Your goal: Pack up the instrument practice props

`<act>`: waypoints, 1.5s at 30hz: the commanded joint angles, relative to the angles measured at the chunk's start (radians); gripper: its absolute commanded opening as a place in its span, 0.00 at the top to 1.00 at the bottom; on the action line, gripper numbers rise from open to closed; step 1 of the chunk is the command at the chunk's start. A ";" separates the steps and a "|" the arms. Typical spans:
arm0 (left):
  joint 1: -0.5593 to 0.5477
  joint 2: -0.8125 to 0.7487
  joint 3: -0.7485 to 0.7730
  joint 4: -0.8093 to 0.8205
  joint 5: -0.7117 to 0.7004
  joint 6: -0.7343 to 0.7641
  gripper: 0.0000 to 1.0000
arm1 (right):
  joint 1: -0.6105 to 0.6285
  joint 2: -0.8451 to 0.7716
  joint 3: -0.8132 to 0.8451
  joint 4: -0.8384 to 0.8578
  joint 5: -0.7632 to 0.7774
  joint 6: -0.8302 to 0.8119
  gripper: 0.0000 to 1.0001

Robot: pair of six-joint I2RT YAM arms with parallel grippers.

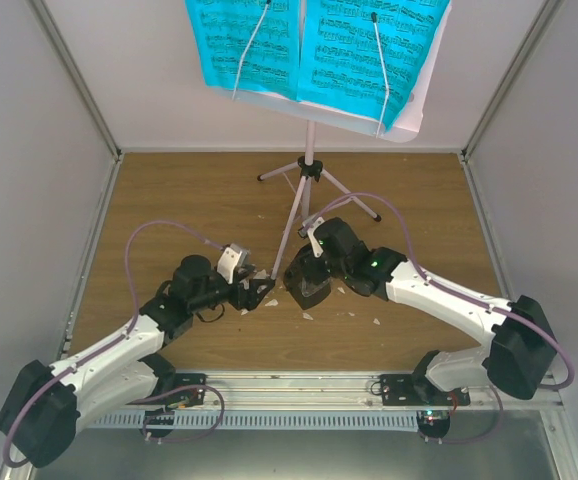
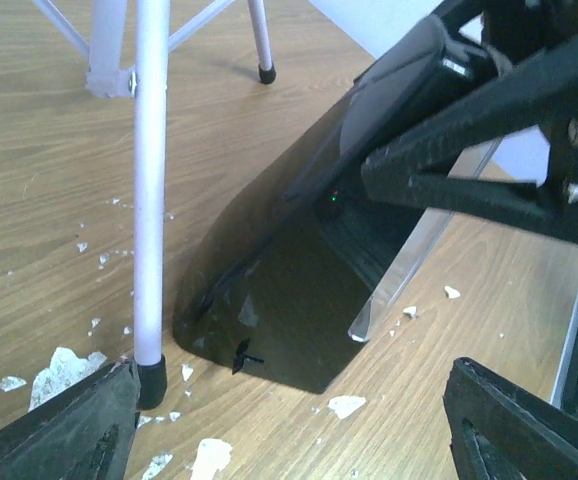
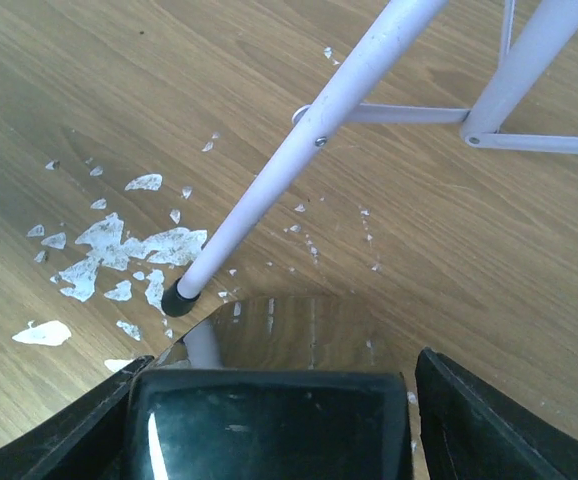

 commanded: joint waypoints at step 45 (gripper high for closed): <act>-0.437 0.827 -0.121 1.070 -0.592 0.311 0.01 | 0.010 -0.032 -0.042 0.123 -0.045 0.066 0.37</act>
